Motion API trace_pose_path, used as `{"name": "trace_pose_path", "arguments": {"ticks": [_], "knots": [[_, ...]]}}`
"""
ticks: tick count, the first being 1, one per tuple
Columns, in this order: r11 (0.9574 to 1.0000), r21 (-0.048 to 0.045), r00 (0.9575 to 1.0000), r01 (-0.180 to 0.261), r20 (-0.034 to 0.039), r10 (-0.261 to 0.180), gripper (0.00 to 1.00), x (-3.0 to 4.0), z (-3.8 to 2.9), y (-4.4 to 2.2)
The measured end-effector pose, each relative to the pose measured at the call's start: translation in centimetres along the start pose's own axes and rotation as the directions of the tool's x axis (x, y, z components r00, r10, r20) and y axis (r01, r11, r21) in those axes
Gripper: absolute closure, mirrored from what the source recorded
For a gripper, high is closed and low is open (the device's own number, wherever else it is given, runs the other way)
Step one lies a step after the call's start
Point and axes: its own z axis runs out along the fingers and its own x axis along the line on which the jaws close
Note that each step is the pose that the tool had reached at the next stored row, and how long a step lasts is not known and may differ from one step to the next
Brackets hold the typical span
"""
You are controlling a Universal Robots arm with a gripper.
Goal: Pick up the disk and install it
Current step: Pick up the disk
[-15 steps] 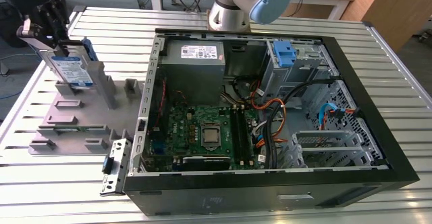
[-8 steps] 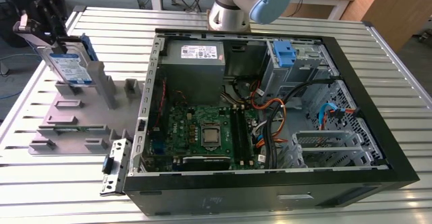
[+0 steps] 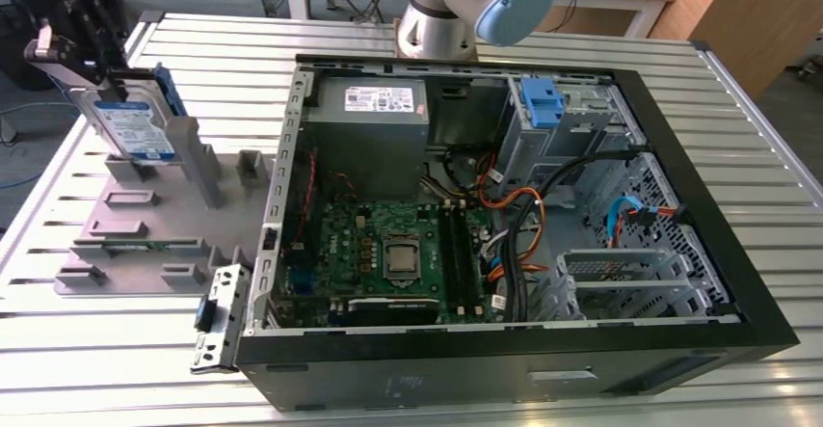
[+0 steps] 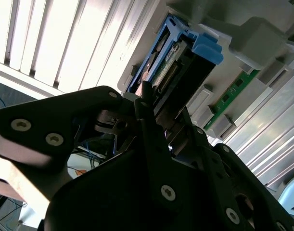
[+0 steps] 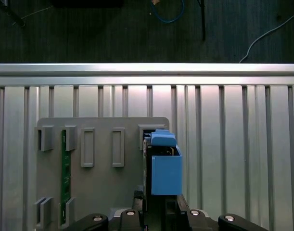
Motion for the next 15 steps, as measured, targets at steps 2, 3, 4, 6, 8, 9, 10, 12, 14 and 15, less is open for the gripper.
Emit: {"name": "trace_pose_path", "arguments": {"ticks": [2,3,4,6,8,9,10,12,14,15], "knots": [[1.0000,0.0000,1.0000,0.000,0.0000,0.000,0.65,0.00,-0.02,0.00],[1.0000,0.0000,1.0000,0.000,0.0000,0.000,0.65,0.00,-0.04,0.00],[1.0000,0.0000,1.0000,0.000,0.0000,0.000,0.65,0.00,-0.05,0.00],[1.0000,0.0000,1.0000,0.000,0.0000,0.000,0.65,0.00,-0.07,0.00],[1.0000,0.0000,1.0000,0.000,0.0000,0.000,0.65,0.00,-0.10,0.00],[1.0000,-0.0001,1.0000,0.000,-0.0001,0.000,0.65,0.00,-0.13,0.00],[1.0000,-0.0005,1.0000,0.000,-0.0003,0.000,0.65,-0.01,-0.24,0.01],[1.0000,0.0000,1.0000,0.000,0.0000,0.000,0.65,-0.02,-0.50,0.01],[1.0000,-0.0001,1.0000,0.000,-0.0001,0.000,0.65,-0.04,-0.96,0.03],[1.0000,0.0000,1.0000,0.000,0.0000,0.000,0.65,-0.05,-1.23,0.03]]}}
